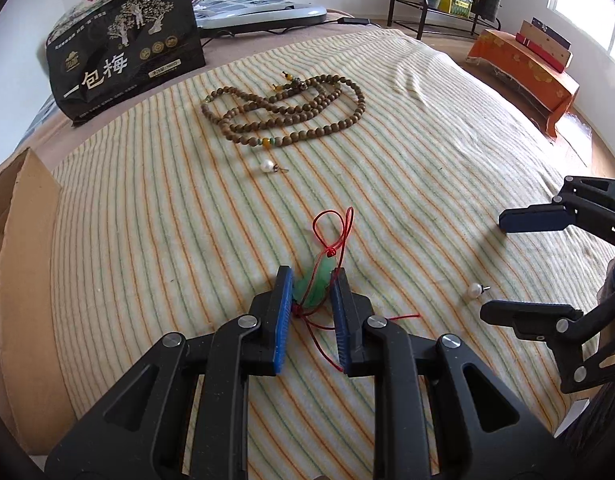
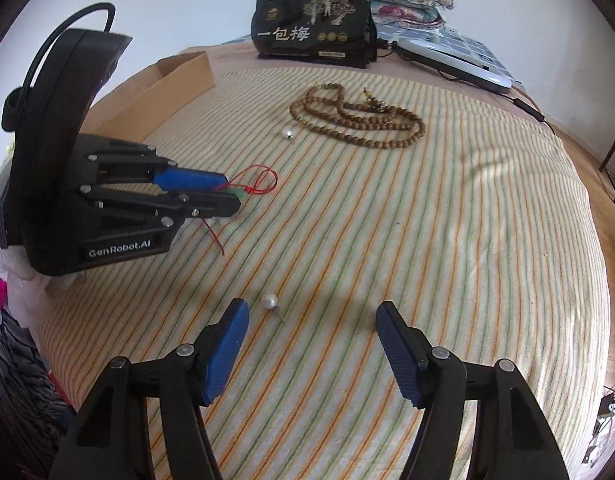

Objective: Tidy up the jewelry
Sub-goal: 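Close the right gripper on the small pearl stud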

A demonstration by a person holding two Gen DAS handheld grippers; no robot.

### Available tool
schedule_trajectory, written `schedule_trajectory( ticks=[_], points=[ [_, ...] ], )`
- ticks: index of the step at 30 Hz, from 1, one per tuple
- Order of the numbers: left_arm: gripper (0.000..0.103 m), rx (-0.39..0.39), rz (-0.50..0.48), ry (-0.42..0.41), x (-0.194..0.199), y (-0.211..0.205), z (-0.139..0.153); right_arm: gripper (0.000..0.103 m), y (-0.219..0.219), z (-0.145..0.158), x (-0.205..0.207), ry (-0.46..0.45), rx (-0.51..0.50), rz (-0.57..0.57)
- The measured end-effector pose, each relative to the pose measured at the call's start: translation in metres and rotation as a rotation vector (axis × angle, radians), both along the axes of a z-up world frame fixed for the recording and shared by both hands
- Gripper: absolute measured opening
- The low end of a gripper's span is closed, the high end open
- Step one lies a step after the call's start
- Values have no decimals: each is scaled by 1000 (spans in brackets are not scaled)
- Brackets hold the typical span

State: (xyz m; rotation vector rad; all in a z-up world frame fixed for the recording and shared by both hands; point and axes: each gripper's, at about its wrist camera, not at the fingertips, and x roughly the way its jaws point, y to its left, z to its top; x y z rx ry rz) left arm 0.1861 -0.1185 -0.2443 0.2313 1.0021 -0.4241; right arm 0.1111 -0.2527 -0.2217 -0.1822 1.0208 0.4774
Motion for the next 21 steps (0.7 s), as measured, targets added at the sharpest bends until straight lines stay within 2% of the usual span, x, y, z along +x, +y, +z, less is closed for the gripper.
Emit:
schedule_trajectory(
  ticks=[5, 7, 14, 16, 21],
  points=[
    [19, 9, 23, -1, -9, 13, 0, 53, 9, -3, -4, -9, -38, 19],
    [19, 6, 31, 2, -11, 16, 0, 39, 10, -2, -4, -8, -42, 20],
    [19, -4, 53, 12, -14, 22, 2, 21, 19, -3, -4, -22, -65, 39],
    [19, -6, 57, 15, -14, 23, 3, 10, 22, -3, -5, -25, -68, 41],
    [19, -12, 72, 15, -16, 27, 6, 7, 23, 0, -5, -29, -73, 30]
  ],
)
